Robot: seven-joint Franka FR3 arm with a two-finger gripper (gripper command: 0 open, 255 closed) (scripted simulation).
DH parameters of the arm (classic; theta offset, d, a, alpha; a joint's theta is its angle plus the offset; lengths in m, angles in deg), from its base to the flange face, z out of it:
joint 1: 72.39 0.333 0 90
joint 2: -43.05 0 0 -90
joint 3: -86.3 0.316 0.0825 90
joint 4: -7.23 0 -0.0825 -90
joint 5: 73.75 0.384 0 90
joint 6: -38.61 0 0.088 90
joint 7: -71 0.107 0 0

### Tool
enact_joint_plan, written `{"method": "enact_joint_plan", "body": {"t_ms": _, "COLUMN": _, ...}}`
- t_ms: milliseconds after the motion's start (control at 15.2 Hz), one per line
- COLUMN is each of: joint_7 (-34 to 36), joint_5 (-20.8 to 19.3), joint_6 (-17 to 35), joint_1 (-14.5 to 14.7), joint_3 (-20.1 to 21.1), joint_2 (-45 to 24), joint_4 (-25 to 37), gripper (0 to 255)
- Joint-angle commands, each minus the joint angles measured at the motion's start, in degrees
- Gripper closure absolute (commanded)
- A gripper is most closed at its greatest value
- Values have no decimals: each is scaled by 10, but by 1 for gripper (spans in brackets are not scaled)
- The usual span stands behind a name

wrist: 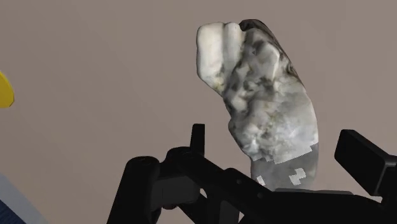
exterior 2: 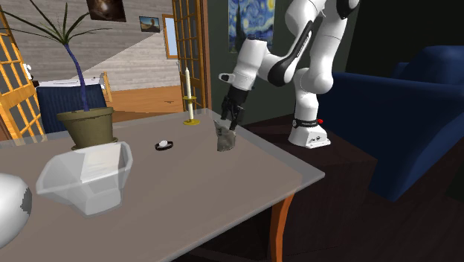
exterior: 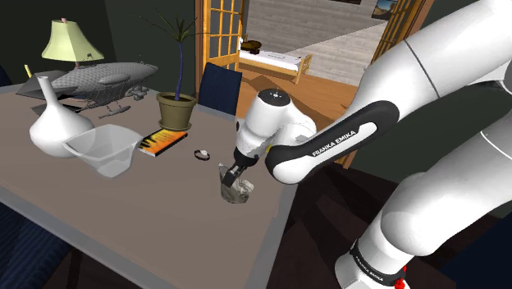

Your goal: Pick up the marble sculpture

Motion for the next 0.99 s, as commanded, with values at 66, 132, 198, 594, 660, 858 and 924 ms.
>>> {"method": "enact_joint_plan", "body": {"t_ms": 66, "joint_7": 27, "joint_5": -31, "joint_6": 29, "joint_1": -19, "joint_3": 15, "joint_2": -25, "joint_4": -5, "gripper": 0}}
{"method": "enact_joint_plan", "body": {"t_ms": 132, "joint_7": 38, "joint_5": -44, "joint_6": 38, "joint_1": -26, "joint_3": 20, "joint_2": -34, "joint_4": -6, "gripper": 0}}
{"method": "enact_joint_plan", "body": {"t_ms": 198, "joint_7": 44, "joint_5": -51, "joint_6": 43, "joint_1": -30, "joint_3": 23, "joint_2": -38, "joint_4": -7, "gripper": 0}}
{"method": "enact_joint_plan", "body": {"t_ms": 594, "joint_7": 41, "joint_5": -49, "joint_6": 43, "joint_1": -29, "joint_3": 21, "joint_2": -37, "joint_4": -8, "gripper": 255}}
{"method": "enact_joint_plan", "body": {"t_ms": 660, "joint_7": 41, "joint_5": -50, "joint_6": 43, "joint_1": -29, "joint_3": 21, "joint_2": -37, "joint_4": -8, "gripper": 255}}
{"method": "enact_joint_plan", "body": {"t_ms": 858, "joint_7": 41, "joint_5": -50, "joint_6": 43, "joint_1": -29, "joint_3": 21, "joint_2": -37, "joint_4": -8, "gripper": 255}}
{"method": "enact_joint_plan", "body": {"t_ms": 924, "joint_7": 44, "joint_5": -51, "joint_6": 43, "joint_1": -30, "joint_3": 23, "joint_2": -38, "joint_4": -7, "gripper": 255}}
